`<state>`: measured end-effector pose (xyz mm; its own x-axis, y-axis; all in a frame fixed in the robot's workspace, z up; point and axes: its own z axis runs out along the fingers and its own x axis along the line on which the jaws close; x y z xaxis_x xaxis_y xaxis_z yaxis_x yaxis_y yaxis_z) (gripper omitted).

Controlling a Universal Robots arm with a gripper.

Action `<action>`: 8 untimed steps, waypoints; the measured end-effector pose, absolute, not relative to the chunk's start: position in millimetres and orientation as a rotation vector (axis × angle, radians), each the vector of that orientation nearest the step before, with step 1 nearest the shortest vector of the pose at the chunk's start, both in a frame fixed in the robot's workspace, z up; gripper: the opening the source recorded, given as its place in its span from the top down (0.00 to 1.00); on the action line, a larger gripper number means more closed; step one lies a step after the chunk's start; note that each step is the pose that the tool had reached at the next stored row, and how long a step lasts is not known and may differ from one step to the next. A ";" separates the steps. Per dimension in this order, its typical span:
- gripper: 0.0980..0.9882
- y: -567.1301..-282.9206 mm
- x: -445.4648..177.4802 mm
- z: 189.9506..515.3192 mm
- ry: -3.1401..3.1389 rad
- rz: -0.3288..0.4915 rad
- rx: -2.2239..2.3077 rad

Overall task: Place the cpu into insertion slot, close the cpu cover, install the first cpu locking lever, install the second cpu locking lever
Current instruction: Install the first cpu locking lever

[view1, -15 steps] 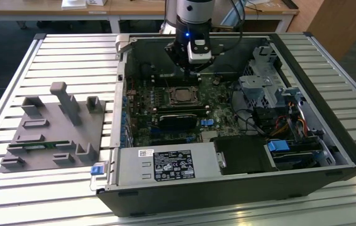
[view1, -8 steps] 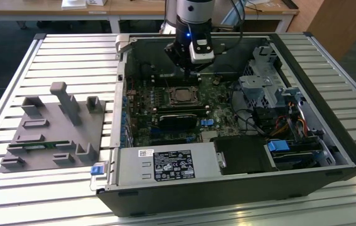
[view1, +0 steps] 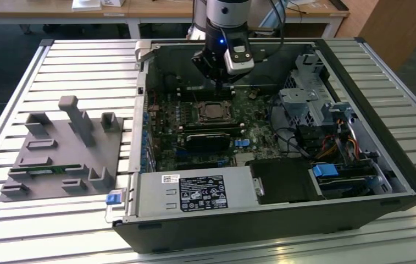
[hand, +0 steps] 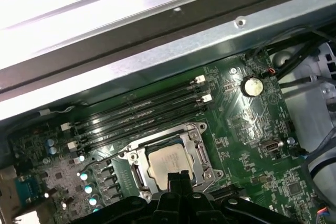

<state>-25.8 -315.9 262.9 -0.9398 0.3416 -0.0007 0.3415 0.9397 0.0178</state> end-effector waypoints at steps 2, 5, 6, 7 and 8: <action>0.99 -315.9 -25.8 262.9 3.096 0.027 0.512; 0.99 -315.9 -25.8 262.9 3.103 0.027 0.468; 0.99 -315.9 -25.8 262.9 3.105 0.027 0.454; 0.99 -315.9 -25.8 262.9 3.107 0.028 0.443; 0.99 -315.9 -25.8 262.9 3.108 0.028 0.432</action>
